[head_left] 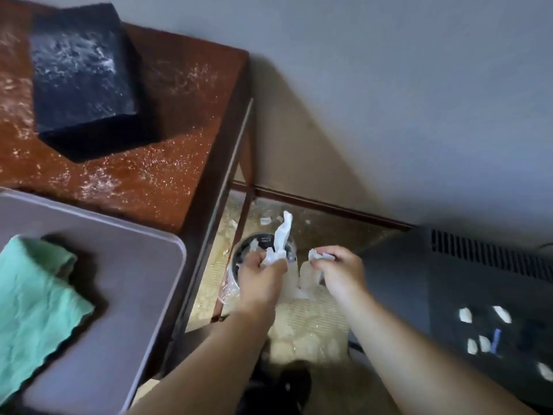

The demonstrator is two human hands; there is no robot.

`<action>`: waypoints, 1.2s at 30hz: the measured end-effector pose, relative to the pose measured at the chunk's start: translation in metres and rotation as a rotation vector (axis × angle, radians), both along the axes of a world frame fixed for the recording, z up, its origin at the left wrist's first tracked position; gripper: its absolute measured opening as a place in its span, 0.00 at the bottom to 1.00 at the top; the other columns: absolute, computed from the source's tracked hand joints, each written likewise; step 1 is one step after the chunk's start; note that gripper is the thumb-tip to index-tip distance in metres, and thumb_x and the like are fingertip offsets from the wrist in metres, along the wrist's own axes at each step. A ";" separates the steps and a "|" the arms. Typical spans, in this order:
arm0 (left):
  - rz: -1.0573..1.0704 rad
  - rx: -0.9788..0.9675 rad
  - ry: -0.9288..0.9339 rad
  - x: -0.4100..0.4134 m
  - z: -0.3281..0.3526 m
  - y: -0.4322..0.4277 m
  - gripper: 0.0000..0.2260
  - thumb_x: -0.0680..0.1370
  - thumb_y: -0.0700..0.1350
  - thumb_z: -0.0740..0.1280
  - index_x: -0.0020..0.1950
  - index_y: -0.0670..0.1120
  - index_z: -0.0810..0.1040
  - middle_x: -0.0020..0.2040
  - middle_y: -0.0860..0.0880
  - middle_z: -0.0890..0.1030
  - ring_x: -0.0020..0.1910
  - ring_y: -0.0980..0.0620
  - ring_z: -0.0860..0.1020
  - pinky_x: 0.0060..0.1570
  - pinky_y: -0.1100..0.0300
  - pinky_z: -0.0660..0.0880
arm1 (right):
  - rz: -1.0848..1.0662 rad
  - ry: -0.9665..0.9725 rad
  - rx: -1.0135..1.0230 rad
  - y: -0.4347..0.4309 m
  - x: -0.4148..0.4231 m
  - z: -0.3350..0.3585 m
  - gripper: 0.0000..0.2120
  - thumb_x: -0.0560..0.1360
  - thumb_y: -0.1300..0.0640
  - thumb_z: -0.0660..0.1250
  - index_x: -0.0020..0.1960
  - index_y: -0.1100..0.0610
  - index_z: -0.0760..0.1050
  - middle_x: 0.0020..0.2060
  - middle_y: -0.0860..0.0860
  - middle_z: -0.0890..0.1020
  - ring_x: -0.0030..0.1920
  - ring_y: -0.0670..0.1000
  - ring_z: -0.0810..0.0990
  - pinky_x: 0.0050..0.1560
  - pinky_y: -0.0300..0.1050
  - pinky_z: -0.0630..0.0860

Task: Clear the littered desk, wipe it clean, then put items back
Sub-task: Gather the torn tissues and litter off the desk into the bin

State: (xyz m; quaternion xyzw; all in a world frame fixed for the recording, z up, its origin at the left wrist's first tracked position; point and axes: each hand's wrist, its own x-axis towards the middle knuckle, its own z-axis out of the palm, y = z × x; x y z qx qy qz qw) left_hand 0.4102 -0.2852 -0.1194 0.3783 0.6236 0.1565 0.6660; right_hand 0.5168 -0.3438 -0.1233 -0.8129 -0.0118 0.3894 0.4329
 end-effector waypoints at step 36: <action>-0.254 0.641 0.345 0.027 -0.019 0.030 0.15 0.76 0.41 0.64 0.63 0.47 0.75 0.61 0.51 0.75 0.60 0.52 0.73 0.58 0.60 0.68 | 0.266 -0.095 0.148 0.044 0.006 -0.030 0.14 0.74 0.63 0.67 0.58 0.53 0.77 0.51 0.45 0.80 0.50 0.44 0.78 0.51 0.31 0.72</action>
